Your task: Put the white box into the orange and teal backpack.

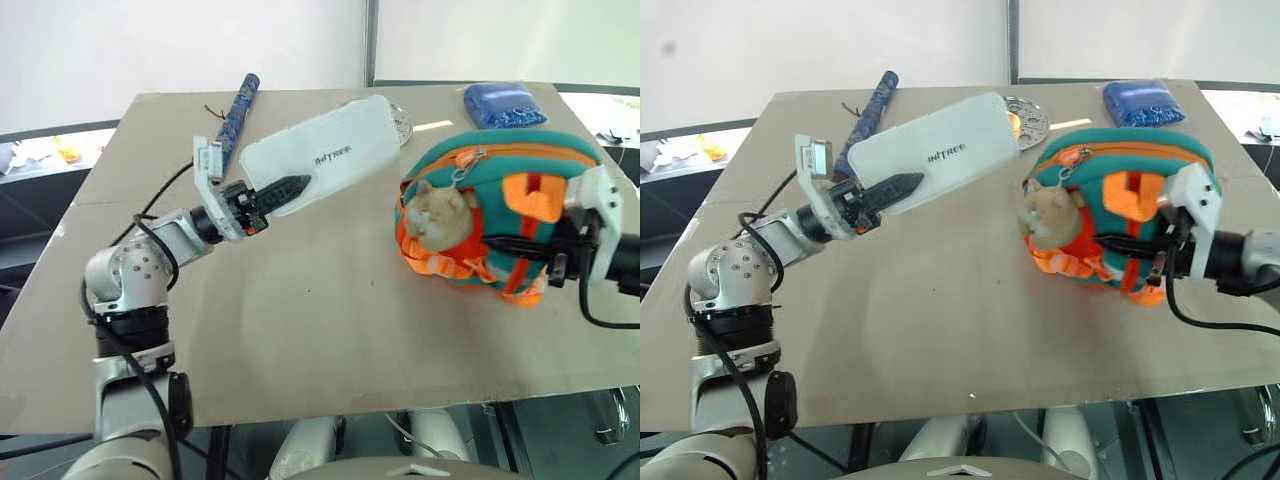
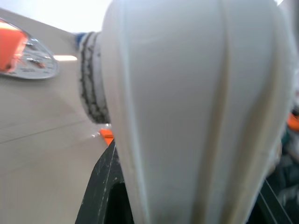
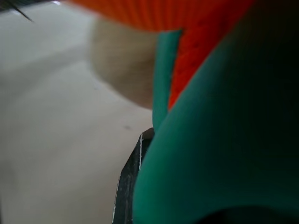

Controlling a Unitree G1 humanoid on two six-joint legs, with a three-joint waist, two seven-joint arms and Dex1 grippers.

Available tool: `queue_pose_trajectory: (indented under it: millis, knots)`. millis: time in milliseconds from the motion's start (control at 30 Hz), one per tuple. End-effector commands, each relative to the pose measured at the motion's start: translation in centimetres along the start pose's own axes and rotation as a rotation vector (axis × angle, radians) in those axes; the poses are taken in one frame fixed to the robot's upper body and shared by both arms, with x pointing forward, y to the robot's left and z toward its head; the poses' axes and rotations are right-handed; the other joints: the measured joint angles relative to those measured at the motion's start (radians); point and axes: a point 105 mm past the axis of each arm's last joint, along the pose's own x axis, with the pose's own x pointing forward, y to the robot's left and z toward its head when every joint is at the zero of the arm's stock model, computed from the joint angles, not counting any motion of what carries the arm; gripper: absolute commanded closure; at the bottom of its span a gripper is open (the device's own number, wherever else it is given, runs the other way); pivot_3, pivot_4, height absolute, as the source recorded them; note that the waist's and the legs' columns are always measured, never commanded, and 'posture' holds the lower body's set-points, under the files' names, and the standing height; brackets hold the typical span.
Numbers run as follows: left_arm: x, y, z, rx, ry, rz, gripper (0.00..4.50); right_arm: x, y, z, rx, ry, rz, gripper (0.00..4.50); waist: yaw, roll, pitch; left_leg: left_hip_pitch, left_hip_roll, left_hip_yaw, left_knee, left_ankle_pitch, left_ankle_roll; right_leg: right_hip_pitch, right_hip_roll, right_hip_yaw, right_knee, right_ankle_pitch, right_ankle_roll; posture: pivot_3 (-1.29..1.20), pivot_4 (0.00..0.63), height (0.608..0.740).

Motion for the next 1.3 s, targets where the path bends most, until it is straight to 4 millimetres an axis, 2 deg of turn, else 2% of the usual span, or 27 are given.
queue_pose_trajectory:
  millis: [33,200,333,467,567,633,800,900,1000,1100,1133,1200,1233,1300]
  knots:
    - [1.4,-2.6,0.3,0.239,0.076,-0.184,3.41,-1.1,-0.7,0.9,-0.036,-0.020,-0.061,4.47,0.004,0.000,0.000,0.000,0.000,0.000,0.000,0.000,0.000,0.000,0.000,0.000,0.000,0.000,0.000,0.00,0.150,0.731]
    - [2.3,-3.5,0.3,0.320,0.093,-0.284,3.41,-1.7,-1.0,1.4,-0.048,-0.033,-0.090,4.47,0.005,0.000,0.000,-0.001,0.000,-0.001,0.000,0.000,0.000,0.000,0.000,0.000,-0.002,0.000,0.000,0.00,0.150,0.731]
    - [2.7,-3.1,-0.6,0.403,0.166,-0.313,3.41,-1.7,-0.3,2.2,-0.045,-0.074,-0.056,4.47,0.006,0.000,0.000,-0.002,0.000,-0.001,0.000,0.000,0.000,-0.001,0.000,-0.001,-0.003,0.000,0.000,0.00,0.150,0.731]
    - [3.9,-2.4,-2.5,0.518,0.298,-0.361,3.41,-1.3,0.4,2.9,-0.045,-0.109,-0.004,4.47,0.007,0.000,0.000,-0.002,0.000,-0.001,0.000,0.000,0.000,0.000,0.000,-0.002,-0.003,0.000,0.000,0.00,0.150,0.731]
    - [6.3,-1.8,-2.8,0.536,0.319,-0.337,3.41,-0.8,0.7,3.2,-0.047,-0.125,0.028,4.47,0.009,0.000,0.000,-0.002,0.000,-0.001,0.001,0.000,0.001,0.000,0.000,-0.002,-0.003,0.000,0.000,0.00,0.150,0.731]
    - [8.7,-2.3,-2.8,0.532,0.307,-0.356,3.41,-0.1,1.0,3.2,-0.052,-0.122,0.058,4.47,0.010,-0.001,0.000,-0.003,-0.001,-0.002,0.002,0.000,0.001,0.001,-0.001,-0.003,-0.003,0.000,0.000,0.00,0.150,0.731]
    - [15.2,-5.0,-2.9,0.475,0.366,-0.421,3.41,1.7,1.9,3.1,-0.038,-0.136,0.150,4.47,0.007,-0.001,0.001,-0.006,-0.001,-0.002,0.006,-0.001,0.001,0.000,-0.001,-0.006,-0.003,0.000,0.001,0.00,0.150,0.731]
    - [17.7,-6.7,-3.2,0.509,0.418,-0.485,3.41,2.2,2.1,2.9,-0.031,-0.143,0.177,4.47,0.002,-0.001,0.001,-0.009,-0.002,-0.002,0.009,-0.001,0.001,0.000,-0.001,-0.008,-0.003,0.000,0.001,0.00,0.150,0.731]
    - [19.7,-7.7,-4.7,0.576,0.469,-0.536,3.41,2.5,2.2,2.9,-0.022,-0.159,0.181,4.47,0.003,-0.001,0.001,-0.008,-0.002,-0.003,0.009,-0.001,0.001,0.000,-0.001,-0.006,-0.003,0.000,0.001,0.00,0.150,0.731]
    - [21.0,-7.9,-7.6,0.585,0.526,-0.561,3.41,2.4,2.3,2.9,-0.010,-0.173,0.165,4.47,0.005,-0.001,0.001,-0.008,-0.001,-0.003,0.009,-0.001,0.001,0.000,-0.001,-0.007,-0.002,0.001,0.001,0.00,0.150,0.731]
    - [21.1,-7.6,-8.7,0.592,0.555,-0.563,2.40,2.3,2.2,2.9,-0.006,-0.176,0.155,4.50,0.006,-0.001,0.001,-0.008,-0.002,-0.003,0.009,-0.001,0.001,0.000,-0.001,-0.007,-0.002,0.001,0.001,0.00,0.150,0.731]
    - [21.0,-6.8,-10.0,0.599,0.594,-0.546,1.61,2.1,2.2,2.8,0.000,-0.180,0.134,4.50,0.007,-0.001,0.001,-0.008,-0.001,-0.003,0.009,-0.001,0.001,0.000,-0.001,-0.007,-0.002,0.001,0.001,0.00,0.150,0.731]
    - [20.9,-6.6,-10.0,0.600,0.592,-0.538,1.22,2.0,2.1,2.7,0.003,-0.181,0.125,4.50,0.007,-0.001,0.001,-0.008,-0.002,-0.003,0.009,-0.001,0.001,0.000,-0.001,-0.007,-0.002,0.001,0.001,0.00,0.150,0.731]
    - [20.4,-6.8,-7.7,0.534,0.523,-0.521,0.36,1.7,2.0,2.5,0.007,-0.176,0.103,4.50,0.007,-0.001,0.001,-0.008,-0.002,-0.004,0.010,-0.001,0.001,0.000,-0.002,-0.007,-0.001,0.001,0.002,0.00,0.150,0.731]
